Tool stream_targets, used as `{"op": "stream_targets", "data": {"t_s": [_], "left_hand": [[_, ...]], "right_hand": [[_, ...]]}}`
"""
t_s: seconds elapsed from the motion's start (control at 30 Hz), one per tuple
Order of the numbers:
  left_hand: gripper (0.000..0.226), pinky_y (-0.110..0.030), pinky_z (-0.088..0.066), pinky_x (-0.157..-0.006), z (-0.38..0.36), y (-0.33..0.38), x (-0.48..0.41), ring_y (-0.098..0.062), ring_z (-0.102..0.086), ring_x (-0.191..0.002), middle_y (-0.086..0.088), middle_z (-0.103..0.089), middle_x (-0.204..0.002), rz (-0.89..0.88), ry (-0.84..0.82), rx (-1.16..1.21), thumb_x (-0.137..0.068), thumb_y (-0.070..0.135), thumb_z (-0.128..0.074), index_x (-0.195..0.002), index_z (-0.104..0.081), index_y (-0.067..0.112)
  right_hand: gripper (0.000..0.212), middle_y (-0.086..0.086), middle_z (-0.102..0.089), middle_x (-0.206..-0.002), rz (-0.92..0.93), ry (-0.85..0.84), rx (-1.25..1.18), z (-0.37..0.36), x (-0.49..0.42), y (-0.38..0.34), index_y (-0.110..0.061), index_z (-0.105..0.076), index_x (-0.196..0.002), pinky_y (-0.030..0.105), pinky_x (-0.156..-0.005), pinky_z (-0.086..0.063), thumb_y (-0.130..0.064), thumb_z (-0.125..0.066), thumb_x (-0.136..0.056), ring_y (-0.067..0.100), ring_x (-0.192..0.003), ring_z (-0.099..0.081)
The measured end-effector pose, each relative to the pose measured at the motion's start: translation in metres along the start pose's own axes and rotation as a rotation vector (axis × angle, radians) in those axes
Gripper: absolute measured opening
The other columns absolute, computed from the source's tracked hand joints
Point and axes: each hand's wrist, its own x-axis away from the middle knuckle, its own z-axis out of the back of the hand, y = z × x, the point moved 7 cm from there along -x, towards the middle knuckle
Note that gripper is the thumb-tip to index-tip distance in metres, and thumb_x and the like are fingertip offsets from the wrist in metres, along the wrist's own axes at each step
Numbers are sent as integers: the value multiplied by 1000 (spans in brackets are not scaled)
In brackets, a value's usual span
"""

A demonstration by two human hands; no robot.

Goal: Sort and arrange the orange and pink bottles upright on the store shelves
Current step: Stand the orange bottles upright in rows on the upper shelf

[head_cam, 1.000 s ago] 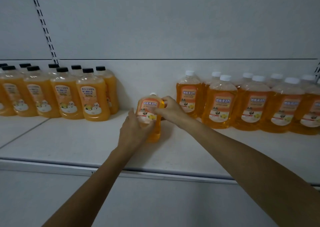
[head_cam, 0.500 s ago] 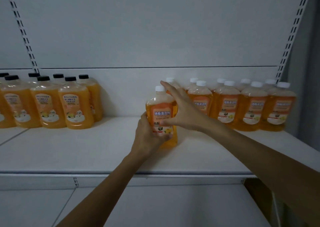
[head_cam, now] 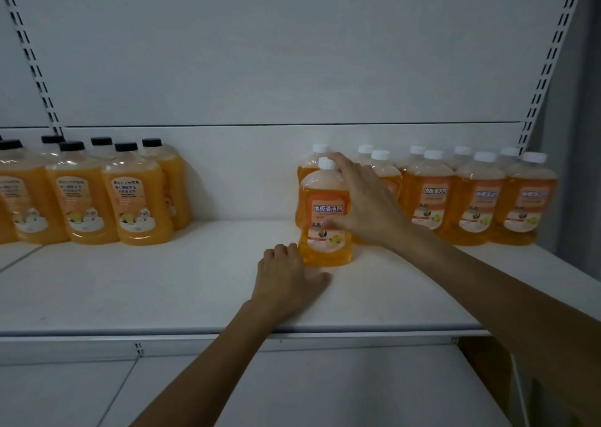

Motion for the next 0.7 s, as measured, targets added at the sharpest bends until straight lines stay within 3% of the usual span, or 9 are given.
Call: {"op": "stream_targets", "data": {"t_s": [0.13,0.4,0.7], "left_hand": [[60,-35,-34,-101,-4,4,2,-23,-39,-118,-9,-46,-129,-6,-80,-142,-89,60,-36,-121,-48,11],[57,-35,-33,-102,0,8,6,-22,-39,-116,-8,-46,-128,-3,-99,-166,-91,58,-33,-120,-47,11],[55,-34,-33,-102,-1,9,7,-21,-39,-116,-7,-45,-128,-3,-101,-138,-91,56,-34,-119,-47,11]], "right_hand": [[97,7,-37,-146,-42,34,201,5,-8,8,-23,-16,-147,42,-114,-19,-47,-74,-73,26,-137,-25],[98,5,-45,-140,-37,28,209,-5,-25,16,-25,-19,-145,44,-117,-5,-52,-75,-70,23,-135,-33],[100,10,-43,-143,-24,23,318,-19,-44,19,-18,-18,-145,44,-118,-7,-54,-74,-70,27,-138,-31]]}}
